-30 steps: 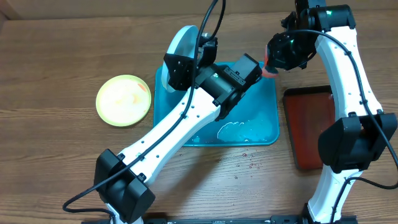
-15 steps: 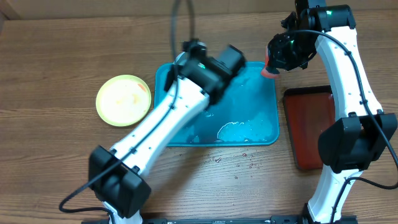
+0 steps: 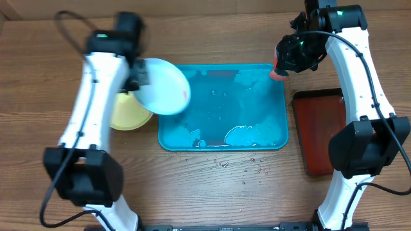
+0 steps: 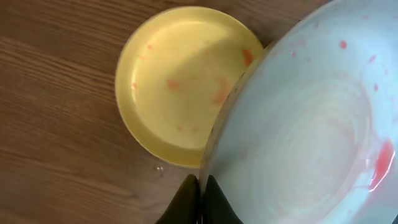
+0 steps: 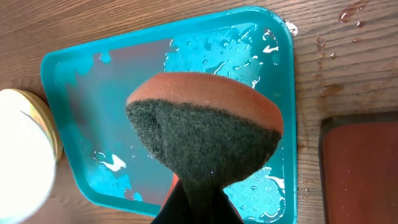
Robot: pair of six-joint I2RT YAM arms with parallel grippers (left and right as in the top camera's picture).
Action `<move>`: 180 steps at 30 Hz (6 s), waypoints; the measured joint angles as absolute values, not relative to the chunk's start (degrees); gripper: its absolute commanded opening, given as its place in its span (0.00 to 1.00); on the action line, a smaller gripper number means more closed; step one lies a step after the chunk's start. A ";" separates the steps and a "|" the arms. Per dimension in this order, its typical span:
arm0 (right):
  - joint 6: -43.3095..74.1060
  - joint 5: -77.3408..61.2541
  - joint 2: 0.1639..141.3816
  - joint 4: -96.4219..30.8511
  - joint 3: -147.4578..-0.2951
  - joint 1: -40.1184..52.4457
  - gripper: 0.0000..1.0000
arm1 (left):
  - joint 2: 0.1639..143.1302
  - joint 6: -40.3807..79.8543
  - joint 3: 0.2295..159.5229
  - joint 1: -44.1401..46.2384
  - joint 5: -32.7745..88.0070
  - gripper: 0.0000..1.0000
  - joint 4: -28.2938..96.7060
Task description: Clean dirty plates on tray and stack at the side
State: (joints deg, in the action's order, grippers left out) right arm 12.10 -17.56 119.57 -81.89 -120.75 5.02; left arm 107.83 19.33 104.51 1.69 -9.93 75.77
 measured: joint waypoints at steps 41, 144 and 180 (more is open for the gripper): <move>13.32 -12.49 119.13 -84.97 -120.75 5.04 0.04 | 107.13 11.29 87.07 -15.64 3.42 0.91 57.93; 6.50 -4.47 67.79 -67.24 -107.59 5.78 1.00 | 99.50 9.02 91.44 13.87 3.88 1.00 50.98; 0.36 -11.46 5.89 4.73 -3.84 5.78 1.00 | 99.50 9.02 91.33 13.87 3.90 1.00 51.00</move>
